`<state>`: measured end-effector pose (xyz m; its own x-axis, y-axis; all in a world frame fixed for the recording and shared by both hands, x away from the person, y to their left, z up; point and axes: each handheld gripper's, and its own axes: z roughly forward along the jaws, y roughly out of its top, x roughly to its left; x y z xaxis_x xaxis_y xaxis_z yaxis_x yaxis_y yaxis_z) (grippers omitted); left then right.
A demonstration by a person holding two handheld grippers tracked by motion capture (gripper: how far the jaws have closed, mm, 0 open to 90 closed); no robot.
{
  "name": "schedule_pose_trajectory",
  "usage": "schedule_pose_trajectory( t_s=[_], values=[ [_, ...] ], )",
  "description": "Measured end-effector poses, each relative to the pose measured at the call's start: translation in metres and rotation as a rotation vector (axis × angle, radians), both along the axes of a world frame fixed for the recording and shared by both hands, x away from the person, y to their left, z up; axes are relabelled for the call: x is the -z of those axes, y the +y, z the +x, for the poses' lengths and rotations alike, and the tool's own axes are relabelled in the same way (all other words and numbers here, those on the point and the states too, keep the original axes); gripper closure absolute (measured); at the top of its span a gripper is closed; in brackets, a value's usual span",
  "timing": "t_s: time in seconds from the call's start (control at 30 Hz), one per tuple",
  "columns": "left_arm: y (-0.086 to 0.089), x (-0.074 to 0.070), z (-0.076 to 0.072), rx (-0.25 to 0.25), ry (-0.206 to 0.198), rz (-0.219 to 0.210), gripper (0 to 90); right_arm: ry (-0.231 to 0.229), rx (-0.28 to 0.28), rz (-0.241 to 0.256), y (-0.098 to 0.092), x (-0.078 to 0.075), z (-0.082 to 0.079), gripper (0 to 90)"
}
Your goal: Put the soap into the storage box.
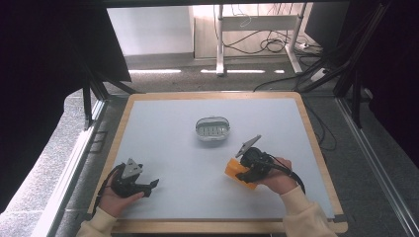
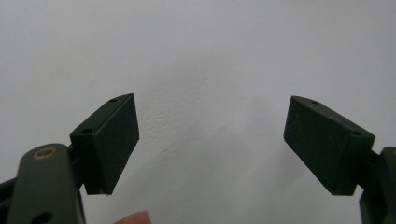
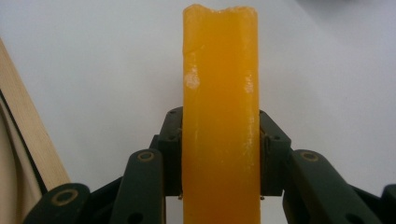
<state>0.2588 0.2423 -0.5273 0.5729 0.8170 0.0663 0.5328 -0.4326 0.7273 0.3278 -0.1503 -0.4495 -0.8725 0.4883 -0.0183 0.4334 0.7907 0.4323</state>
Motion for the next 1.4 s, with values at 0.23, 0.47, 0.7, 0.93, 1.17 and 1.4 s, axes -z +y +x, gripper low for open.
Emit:
schedule_pose_trajectory(
  t_s=[0.23,0.47,0.7,0.93,1.17,1.4],
  values=[
    [0.000,-0.002,-0.002,0.004,-0.004,0.003,17.9,-0.014,-0.007,0.004,0.001,-0.007,0.006,61.5],
    [0.000,-0.002,-0.002,0.009,-0.006,-0.001,17.9,-0.022,-0.024,-0.012,0.006,-0.014,0.014,61.5],
    [0.000,-0.002,-0.002,0.010,-0.004,0.001,17.9,-0.059,-0.019,0.001,0.008,-0.028,0.023,61.6],
    [0.000,-0.001,-0.002,0.010,-0.001,0.003,17.9,-0.065,-0.024,-0.002,0.008,-0.036,0.033,61.6],
    [0.000,-0.001,-0.001,0.012,-0.001,0.006,17.9,-0.072,-0.031,-0.009,0.011,-0.040,0.041,61.6],
    [0.000,0.000,-0.001,0.010,0.001,0.007,17.9,-0.074,-0.035,-0.006,0.012,-0.041,0.049,61.7]
  ],
)
